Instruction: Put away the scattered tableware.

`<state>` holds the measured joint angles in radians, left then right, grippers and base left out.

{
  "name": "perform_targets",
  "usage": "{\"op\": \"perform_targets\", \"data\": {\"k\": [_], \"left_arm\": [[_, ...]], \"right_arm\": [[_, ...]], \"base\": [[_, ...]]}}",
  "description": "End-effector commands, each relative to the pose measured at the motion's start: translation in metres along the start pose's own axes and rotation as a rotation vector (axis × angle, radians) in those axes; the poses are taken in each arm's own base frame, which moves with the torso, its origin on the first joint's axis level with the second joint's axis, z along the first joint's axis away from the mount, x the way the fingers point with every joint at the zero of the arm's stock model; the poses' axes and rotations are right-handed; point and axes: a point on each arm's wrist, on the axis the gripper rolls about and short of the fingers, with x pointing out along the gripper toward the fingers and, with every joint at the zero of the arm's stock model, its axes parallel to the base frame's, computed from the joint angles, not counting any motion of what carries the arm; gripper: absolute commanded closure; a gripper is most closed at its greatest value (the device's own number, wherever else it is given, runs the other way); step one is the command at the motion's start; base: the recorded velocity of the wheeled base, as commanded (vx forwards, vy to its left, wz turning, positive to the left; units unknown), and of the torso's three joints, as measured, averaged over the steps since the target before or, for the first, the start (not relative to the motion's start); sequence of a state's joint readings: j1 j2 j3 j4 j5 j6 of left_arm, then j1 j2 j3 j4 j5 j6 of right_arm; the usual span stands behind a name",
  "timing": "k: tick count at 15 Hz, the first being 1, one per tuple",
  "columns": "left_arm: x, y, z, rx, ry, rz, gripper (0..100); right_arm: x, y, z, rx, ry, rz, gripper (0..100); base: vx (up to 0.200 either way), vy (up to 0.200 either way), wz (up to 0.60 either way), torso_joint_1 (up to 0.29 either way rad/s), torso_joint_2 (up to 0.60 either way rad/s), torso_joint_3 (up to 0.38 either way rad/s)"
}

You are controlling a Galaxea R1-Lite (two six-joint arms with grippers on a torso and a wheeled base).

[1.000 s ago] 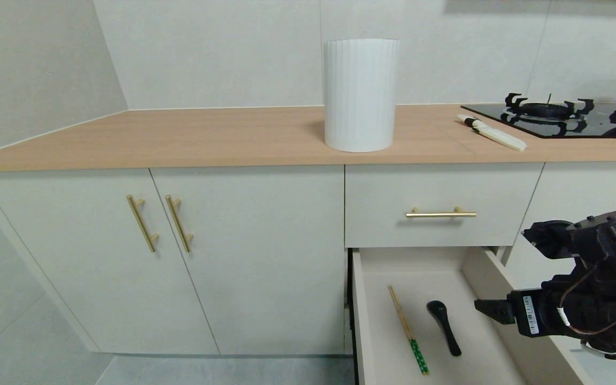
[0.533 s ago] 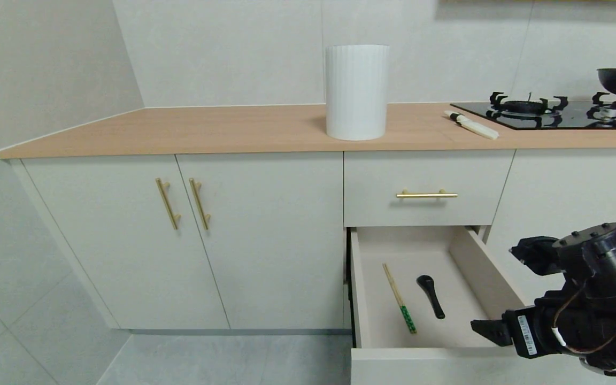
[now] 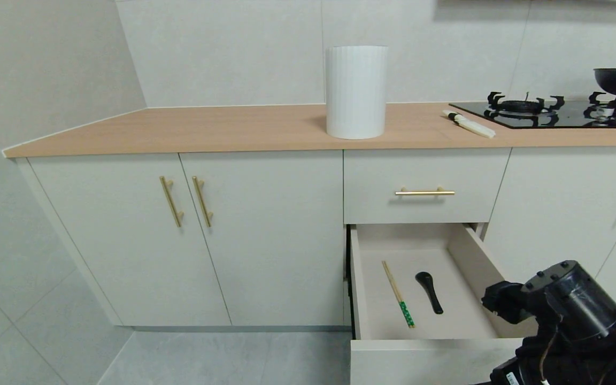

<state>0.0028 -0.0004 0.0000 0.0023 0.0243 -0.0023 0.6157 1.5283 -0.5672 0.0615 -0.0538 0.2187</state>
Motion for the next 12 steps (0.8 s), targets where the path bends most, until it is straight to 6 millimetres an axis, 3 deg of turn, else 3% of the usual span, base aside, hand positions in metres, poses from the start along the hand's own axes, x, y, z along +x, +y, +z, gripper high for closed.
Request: {"op": "perform_targets", "data": {"k": [1, 5, 12], "left_arm": [[0.000, 0.000, 0.000, -0.001, 0.000, 0.001, 0], [0.000, 0.000, 0.000, -0.001, 0.000, 0.001, 0], [0.000, 0.000, 0.000, -0.001, 0.000, 0.001, 0]], "right_arm": [[0.011, 0.003, -0.005, -0.017, 0.059, 0.005, 0], [0.042, 0.004, -0.005, -0.011, 0.163, -0.030, 0], [0.072, -0.004, 0.004, 0.060, 0.112, -0.156, 0]], "base": [[0.000, 0.000, 0.00, 0.000, 0.00, 0.000], [0.000, 0.000, 0.00, 0.000, 0.00, 0.000], [0.000, 0.000, 0.00, 0.000, 0.00, 0.000]]}}
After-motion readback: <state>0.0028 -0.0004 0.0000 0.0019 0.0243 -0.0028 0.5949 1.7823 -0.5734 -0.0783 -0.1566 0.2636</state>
